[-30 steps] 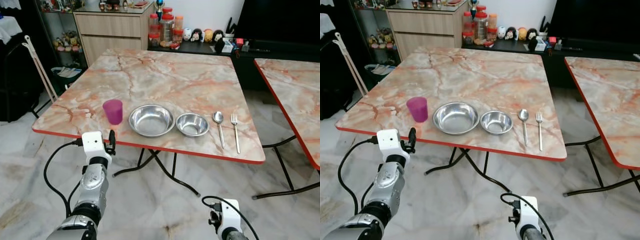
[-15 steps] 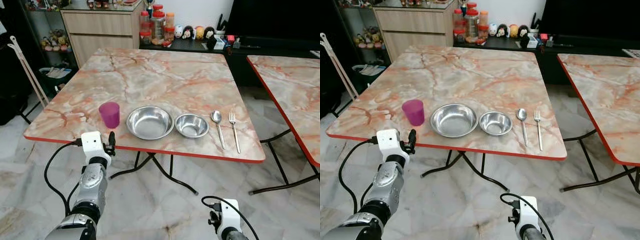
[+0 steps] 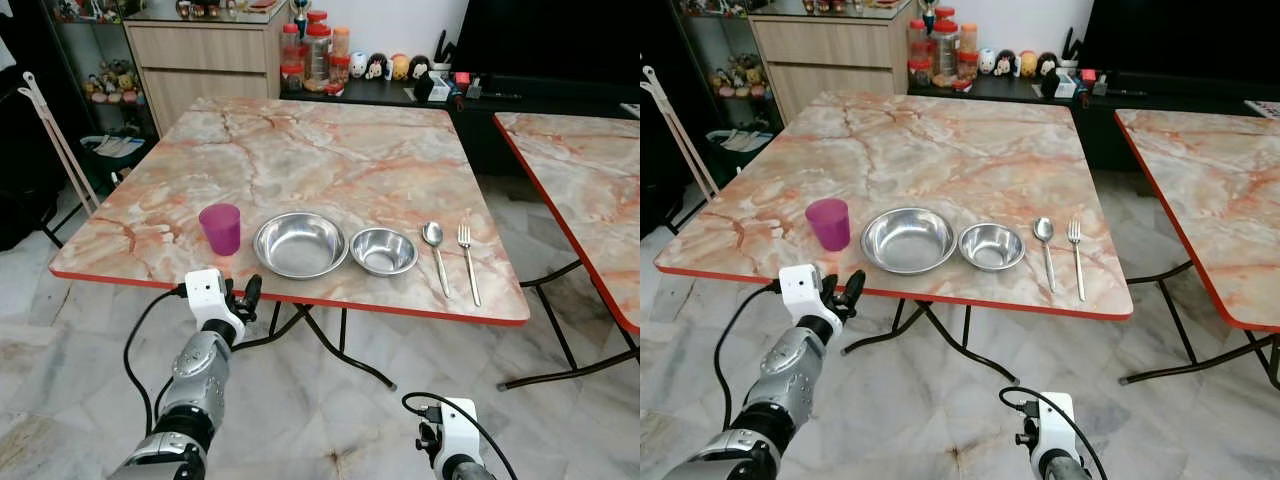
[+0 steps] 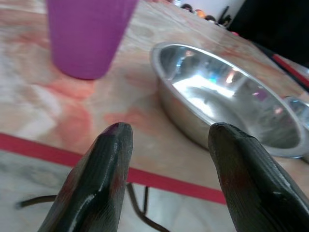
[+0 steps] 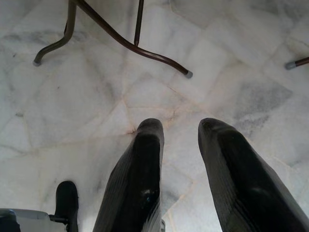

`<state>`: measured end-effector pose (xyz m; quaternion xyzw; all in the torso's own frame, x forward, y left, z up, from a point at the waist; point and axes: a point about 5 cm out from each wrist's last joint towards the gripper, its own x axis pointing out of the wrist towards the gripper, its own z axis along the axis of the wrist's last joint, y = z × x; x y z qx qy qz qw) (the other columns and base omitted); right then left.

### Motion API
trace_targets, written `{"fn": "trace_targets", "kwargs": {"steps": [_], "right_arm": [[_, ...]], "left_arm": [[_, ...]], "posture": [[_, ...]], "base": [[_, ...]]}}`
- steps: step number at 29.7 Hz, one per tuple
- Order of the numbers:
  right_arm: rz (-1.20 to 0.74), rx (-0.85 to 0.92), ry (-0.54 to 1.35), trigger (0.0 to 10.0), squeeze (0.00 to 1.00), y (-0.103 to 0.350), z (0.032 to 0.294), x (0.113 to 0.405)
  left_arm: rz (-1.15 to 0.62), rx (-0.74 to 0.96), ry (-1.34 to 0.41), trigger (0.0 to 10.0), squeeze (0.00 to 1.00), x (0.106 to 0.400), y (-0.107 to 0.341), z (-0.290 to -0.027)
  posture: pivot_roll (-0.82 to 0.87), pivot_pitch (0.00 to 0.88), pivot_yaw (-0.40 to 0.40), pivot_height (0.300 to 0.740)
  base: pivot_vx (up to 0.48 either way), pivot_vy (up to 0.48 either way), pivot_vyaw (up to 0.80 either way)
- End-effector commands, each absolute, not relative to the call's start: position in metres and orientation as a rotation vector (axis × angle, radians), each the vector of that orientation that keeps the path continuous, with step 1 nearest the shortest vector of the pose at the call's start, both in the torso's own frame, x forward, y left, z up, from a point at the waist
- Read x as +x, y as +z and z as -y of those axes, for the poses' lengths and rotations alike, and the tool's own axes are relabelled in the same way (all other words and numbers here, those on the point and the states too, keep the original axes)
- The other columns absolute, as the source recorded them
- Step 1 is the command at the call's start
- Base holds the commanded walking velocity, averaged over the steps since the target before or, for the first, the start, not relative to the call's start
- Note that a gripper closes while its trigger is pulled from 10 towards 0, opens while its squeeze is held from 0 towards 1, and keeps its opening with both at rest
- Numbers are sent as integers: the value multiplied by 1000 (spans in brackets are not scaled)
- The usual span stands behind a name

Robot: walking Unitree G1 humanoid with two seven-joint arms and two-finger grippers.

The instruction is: Setting the table

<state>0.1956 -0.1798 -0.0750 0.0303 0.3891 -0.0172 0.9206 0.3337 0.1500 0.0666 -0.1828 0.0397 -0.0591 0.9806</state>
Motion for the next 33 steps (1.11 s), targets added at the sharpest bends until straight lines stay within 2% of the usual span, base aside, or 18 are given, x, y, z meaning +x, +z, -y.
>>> {"fn": "trace_targets", "kwargs": {"steps": [1,10,24,33], "right_arm": [[-804,58,-34,10000,0,-75,180,196],[-805,62,-39,10000,0,-76,180,195],[-809,63,-42,10000,0,-77,179,192],[-813,64,-45,10000,0,-78,178,189]], "left_arm": [[-83,-416,-159,10000,0,341,75,-137],[-115,-451,-178,10000,0,345,77,-123],[-143,-465,-103,10000,0,355,85,-124],[-170,-391,-107,10000,0,362,93,-111]], "posture": [[28,0,-51,740],[18,0,-44,740],[12,0,-38,740],[3,0,-29,740]], "base": [[0,0,0],[0,0,0],[0,0,0],[0,0,0]]}}
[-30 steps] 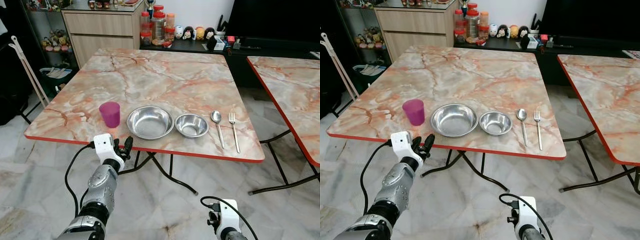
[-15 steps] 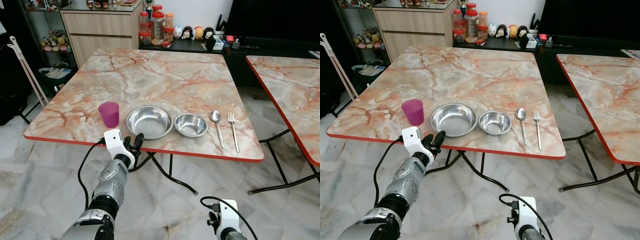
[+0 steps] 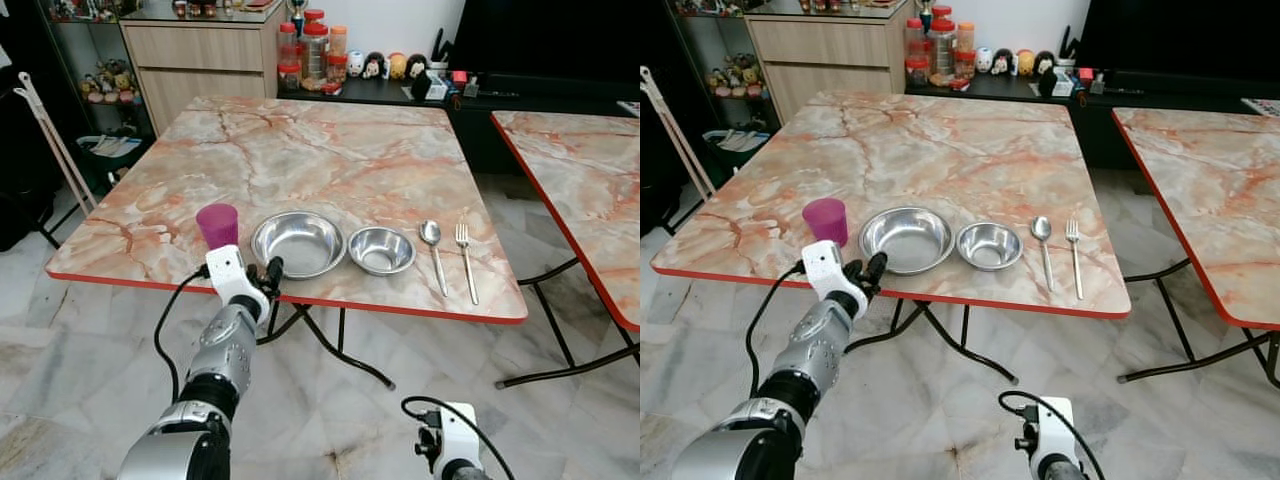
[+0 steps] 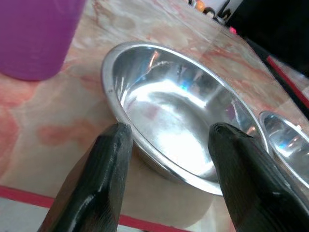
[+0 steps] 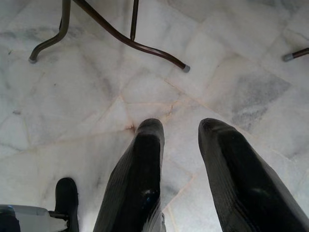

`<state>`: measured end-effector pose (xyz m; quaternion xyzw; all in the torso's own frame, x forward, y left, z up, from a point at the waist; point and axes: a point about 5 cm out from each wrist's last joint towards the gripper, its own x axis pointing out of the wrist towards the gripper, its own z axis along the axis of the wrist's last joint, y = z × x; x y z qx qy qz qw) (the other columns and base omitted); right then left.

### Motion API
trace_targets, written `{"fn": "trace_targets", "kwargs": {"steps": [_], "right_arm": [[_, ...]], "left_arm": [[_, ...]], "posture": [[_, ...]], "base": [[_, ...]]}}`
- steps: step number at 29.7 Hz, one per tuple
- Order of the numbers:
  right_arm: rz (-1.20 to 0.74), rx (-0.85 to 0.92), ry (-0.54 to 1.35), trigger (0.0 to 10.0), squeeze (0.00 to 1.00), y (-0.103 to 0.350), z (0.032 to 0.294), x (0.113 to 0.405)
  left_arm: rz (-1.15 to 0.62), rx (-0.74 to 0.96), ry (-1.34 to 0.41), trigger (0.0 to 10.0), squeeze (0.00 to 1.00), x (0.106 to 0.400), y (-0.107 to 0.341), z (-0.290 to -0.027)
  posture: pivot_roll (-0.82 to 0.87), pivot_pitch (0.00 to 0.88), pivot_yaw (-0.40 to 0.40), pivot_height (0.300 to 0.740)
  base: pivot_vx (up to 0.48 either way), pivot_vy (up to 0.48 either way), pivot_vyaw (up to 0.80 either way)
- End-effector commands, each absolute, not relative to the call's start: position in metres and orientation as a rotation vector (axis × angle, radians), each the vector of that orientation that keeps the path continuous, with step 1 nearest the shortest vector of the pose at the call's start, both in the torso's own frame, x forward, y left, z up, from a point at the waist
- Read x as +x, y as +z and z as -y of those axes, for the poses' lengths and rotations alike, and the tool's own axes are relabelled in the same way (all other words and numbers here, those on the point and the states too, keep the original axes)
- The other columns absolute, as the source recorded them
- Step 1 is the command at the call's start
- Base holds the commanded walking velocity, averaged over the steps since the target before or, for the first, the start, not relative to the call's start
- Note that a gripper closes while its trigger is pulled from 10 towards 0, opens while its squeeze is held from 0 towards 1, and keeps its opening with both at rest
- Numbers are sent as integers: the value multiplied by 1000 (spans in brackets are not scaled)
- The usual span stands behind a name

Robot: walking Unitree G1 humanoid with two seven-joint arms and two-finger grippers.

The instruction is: Setting the table

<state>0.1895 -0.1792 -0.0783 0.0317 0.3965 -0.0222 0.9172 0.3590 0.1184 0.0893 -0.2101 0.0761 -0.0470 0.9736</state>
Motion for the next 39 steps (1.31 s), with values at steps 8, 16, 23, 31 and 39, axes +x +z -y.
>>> {"fn": "trace_targets", "kwargs": {"steps": [8,16,23,31,39], "right_arm": [[-821,66,-52,10000,0,-80,179,185],[-827,61,-67,10000,0,-82,186,180],[-826,55,-77,10000,0,-82,191,179],[-822,48,-72,10000,0,-80,191,182],[-816,50,-61,10000,0,-79,187,186]], "left_arm": [[-191,-377,-98,10000,0,366,97,-99],[-157,-368,-51,10000,0,372,109,-93],[-61,-406,15,10000,0,380,129,-107],[-54,-229,77,10000,1000,380,127,-123],[-149,-233,41,10000,1000,375,112,-116]], "posture": [[-12,0,-23,740],[-34,0,-25,740],[-39,0,-33,740],[-30,0,-38,740],[-14,0,-39,740]], "base": [[0,0,0],[0,0,0],[0,0,0],[0,0,0],[0,0,0]]}}
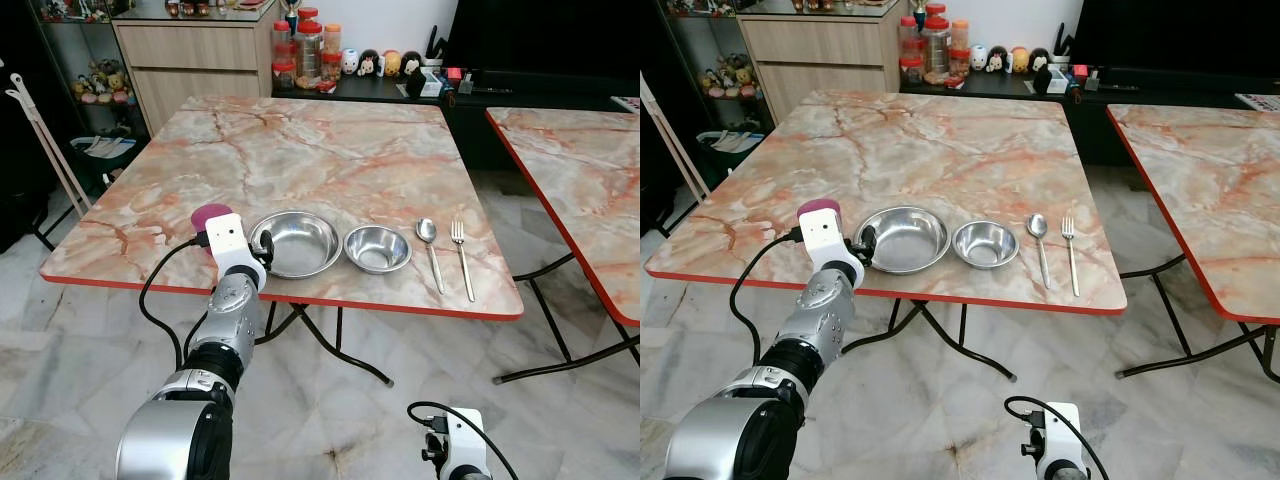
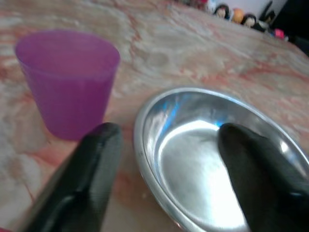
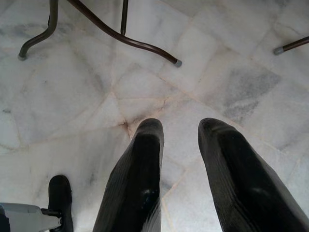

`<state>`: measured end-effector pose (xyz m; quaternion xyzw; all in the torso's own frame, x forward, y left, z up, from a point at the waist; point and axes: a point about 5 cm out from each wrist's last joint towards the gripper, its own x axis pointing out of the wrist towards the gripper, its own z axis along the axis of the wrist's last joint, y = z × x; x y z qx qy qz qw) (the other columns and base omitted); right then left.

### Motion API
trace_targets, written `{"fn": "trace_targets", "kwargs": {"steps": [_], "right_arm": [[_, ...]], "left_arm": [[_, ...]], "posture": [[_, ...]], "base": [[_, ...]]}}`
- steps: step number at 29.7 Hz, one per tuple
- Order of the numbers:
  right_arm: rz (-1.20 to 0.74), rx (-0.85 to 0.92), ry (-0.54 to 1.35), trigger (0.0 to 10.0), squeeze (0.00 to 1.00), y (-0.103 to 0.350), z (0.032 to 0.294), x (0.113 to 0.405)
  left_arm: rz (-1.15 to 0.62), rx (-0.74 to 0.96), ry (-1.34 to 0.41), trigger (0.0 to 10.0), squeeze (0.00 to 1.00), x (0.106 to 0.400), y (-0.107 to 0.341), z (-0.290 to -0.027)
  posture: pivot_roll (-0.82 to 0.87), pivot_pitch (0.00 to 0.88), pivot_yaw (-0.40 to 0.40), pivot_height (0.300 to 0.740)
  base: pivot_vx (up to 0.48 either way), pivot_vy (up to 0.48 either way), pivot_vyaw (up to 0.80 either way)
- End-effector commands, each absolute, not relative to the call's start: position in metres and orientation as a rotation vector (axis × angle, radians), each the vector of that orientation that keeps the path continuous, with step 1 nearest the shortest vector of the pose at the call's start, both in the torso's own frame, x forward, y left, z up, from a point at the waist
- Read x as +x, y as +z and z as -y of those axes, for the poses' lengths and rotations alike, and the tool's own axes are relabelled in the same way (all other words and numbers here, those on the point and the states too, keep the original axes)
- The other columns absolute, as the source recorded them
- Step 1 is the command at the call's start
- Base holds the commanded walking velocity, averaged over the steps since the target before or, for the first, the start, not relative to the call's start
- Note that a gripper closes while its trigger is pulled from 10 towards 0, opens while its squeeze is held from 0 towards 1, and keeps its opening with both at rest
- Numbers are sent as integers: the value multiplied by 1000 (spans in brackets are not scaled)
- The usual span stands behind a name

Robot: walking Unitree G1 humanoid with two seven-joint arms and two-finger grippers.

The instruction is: Setting the table

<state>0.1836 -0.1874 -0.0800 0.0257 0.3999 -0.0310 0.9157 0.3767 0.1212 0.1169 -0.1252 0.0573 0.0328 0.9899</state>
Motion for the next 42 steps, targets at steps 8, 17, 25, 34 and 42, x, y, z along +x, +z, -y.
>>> {"fn": "trace_targets", "kwargs": {"steps": [8,17,25,34,42], "right_arm": [[-824,54,-67,10000,0,-80,187,183],[-824,52,-72,10000,0,-81,189,182],[-829,56,-79,10000,0,-82,189,177],[-833,55,-93,10000,0,-83,194,173],[-831,50,-100,10000,0,-83,198,171]], "left_arm": [[-178,-207,30,10000,1000,376,111,-110],[-280,-213,58,10000,0,378,107,-102],[-304,-278,81,10000,0,380,109,-98],[-345,-369,197,10000,0,383,110,-109],[-351,-410,228,10000,0,388,119,-112]], "posture": [[-23,0,-31,740],[-33,0,-30,740],[-49,0,-22,740],[-74,0,-21,740],[-88,0,-20,740]], "base": [[0,0,0],[0,0,0],[0,0,0],[0,0,0],[0,0,0]]}}
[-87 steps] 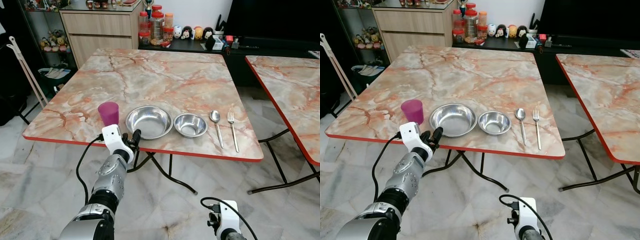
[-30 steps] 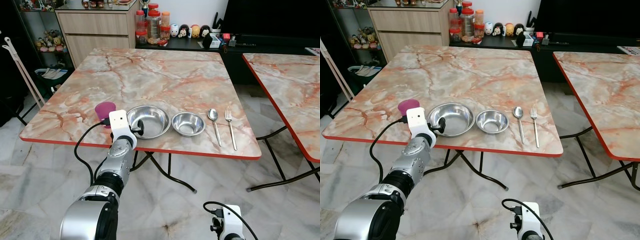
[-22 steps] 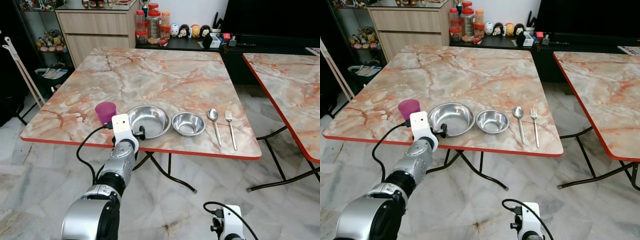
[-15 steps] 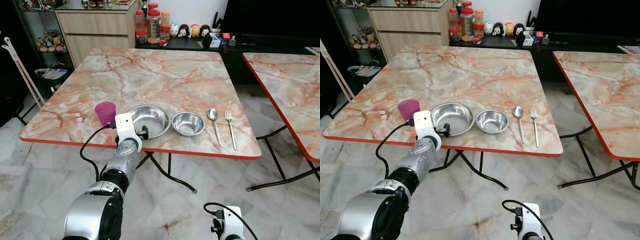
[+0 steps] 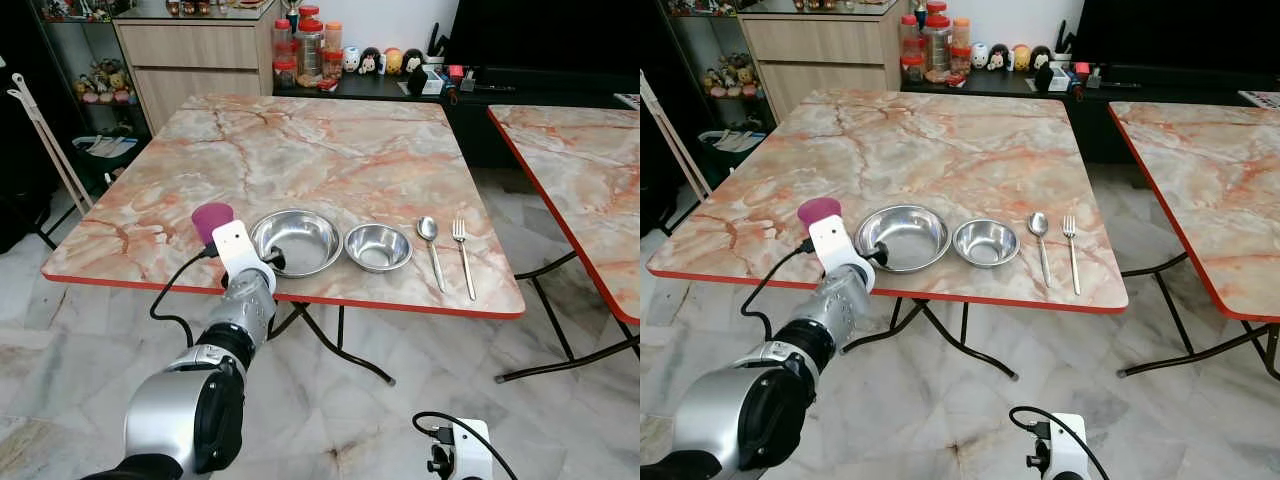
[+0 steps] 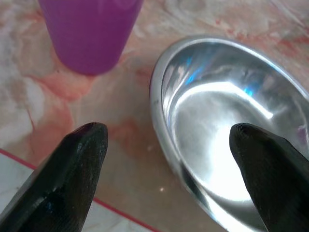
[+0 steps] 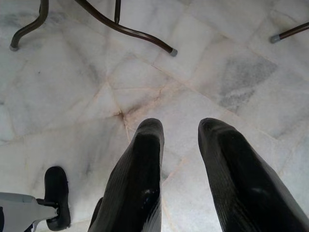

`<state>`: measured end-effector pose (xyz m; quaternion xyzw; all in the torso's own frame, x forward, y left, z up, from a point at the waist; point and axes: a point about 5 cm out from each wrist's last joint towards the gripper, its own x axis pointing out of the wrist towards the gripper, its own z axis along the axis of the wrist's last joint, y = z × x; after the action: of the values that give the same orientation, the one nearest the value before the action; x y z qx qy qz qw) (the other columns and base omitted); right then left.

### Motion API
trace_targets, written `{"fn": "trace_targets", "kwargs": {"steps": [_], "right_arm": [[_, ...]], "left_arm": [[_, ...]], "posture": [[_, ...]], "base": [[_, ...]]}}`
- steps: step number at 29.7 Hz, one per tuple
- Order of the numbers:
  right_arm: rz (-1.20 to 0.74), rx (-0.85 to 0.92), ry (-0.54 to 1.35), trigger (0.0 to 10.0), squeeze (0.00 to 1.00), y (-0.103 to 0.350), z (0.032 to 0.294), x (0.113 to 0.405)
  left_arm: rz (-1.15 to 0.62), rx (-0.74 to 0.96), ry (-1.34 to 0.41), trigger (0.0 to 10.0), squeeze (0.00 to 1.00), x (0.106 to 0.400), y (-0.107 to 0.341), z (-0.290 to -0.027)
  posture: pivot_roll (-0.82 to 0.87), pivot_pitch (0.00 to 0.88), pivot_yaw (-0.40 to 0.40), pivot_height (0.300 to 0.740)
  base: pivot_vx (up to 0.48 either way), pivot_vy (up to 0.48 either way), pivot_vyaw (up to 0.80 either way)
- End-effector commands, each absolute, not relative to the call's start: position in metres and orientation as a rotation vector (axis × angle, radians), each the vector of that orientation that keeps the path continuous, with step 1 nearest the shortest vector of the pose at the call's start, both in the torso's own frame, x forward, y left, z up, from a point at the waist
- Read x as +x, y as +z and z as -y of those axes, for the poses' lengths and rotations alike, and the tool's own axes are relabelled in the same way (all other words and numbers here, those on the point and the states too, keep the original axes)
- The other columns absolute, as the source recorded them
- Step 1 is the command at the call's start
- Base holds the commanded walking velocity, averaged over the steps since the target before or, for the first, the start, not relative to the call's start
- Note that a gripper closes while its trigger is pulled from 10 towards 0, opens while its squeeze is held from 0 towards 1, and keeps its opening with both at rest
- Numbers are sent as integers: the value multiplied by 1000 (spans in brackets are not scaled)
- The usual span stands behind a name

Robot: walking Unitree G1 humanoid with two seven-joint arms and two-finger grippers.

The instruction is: Setting the table

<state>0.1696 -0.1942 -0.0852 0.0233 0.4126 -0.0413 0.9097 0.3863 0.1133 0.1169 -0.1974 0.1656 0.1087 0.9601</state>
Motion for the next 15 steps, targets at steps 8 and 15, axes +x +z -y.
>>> {"fn": "trace_targets", "kwargs": {"steps": [8,15], "right_arm": [[-834,55,-109,10000,0,-84,198,169],[-829,60,-119,10000,0,-84,198,168]], "left_arm": [[-362,-405,206,10000,0,390,123,-108],[-389,-370,193,10000,0,387,117,-104]], "posture": [[-104,0,-8,740],[-137,0,13,740]], "base": [[0,0,0],[0,0,0]]}}
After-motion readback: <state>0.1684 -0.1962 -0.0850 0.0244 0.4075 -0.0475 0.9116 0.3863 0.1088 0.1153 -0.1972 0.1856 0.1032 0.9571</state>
